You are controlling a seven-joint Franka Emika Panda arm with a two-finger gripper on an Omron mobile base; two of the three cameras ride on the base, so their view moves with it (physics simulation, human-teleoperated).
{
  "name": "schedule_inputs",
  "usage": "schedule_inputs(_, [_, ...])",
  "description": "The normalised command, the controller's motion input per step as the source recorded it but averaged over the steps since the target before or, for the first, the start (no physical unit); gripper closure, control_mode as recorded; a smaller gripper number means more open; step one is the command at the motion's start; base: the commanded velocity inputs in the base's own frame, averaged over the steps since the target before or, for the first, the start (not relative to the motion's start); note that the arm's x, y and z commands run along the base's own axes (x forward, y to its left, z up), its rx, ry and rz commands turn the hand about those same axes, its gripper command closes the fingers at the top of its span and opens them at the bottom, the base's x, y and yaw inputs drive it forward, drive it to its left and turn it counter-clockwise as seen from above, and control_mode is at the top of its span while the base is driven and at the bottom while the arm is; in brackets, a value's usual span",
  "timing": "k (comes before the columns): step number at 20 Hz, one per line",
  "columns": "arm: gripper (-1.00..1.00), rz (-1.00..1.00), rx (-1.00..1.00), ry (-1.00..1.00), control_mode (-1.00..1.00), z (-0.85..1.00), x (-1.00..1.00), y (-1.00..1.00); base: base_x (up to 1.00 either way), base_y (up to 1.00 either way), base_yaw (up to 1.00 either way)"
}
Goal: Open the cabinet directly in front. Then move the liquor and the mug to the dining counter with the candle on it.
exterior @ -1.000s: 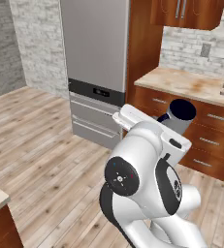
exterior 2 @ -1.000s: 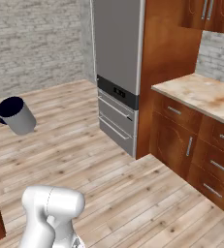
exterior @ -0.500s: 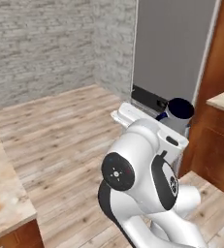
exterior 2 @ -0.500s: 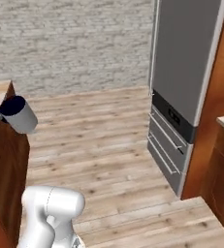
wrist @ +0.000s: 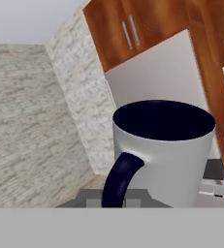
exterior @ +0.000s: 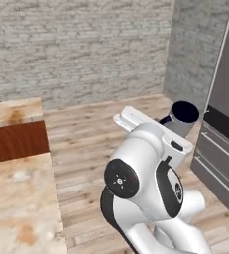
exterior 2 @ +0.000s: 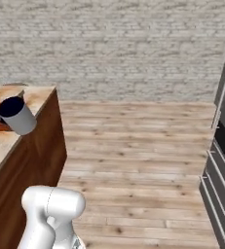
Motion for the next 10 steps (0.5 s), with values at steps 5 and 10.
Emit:
schedule_inputs(5, [1.0, 0.0, 0.0, 0.0, 1.0, 0.0, 0.0, 0.0, 1.0, -0.65, 0.23])
schedule_inputs(10, [1.0, 0.0, 0.0, 0.0, 1.0, 0.0, 0.0, 0.0, 1.0, -0.41, 0.24])
